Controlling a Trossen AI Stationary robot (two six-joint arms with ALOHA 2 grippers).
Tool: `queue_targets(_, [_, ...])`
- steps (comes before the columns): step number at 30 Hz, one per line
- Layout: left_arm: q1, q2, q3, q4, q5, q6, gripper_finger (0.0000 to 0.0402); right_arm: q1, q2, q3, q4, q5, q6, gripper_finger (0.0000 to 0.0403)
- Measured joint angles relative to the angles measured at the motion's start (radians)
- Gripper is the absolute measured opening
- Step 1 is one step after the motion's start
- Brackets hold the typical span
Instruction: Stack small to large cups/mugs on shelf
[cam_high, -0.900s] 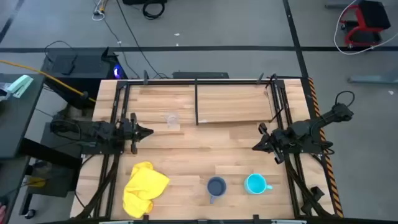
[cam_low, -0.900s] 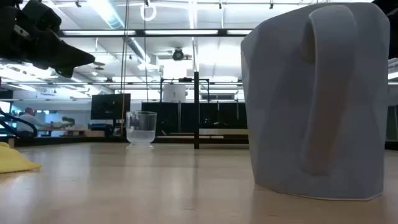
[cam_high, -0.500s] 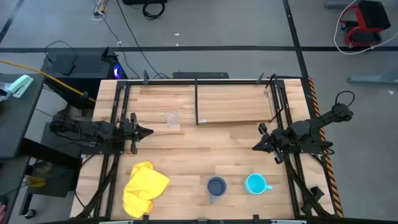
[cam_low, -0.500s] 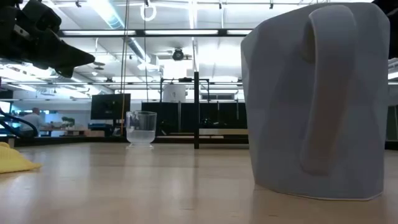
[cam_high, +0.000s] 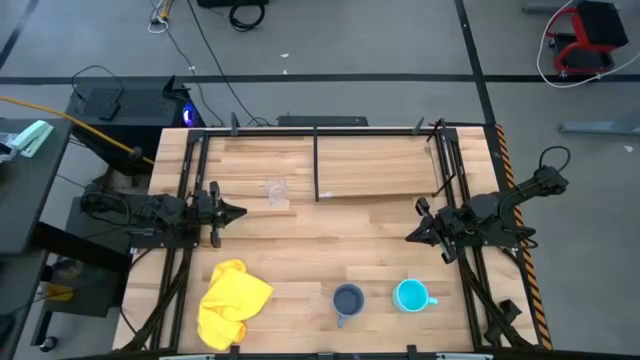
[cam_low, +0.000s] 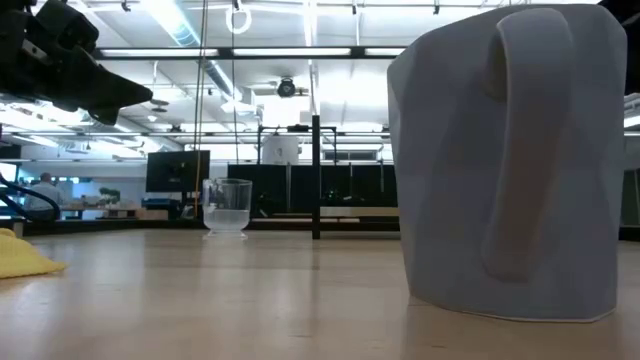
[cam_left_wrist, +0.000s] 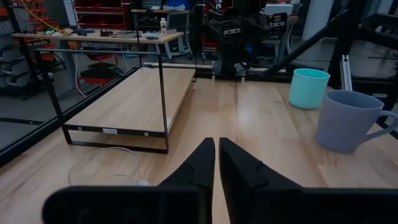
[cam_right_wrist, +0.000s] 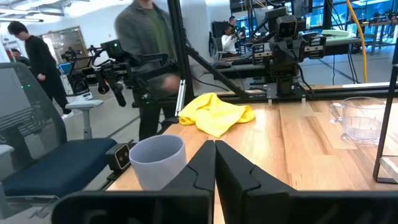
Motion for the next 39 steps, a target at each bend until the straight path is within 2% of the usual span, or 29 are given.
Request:
queue_targets(12, [0.000,0.000,0.000,0.000,0.000,0.000,0.0036,0.000,0.000,0.000,0.000,0.000,0.000,0.0016])
queue_targets(39, [0.000,0.000,0.000,0.000,0.000,0.000,0.0028,0.000,0.000,0.000,0.000,0.000,0.000,0.0016])
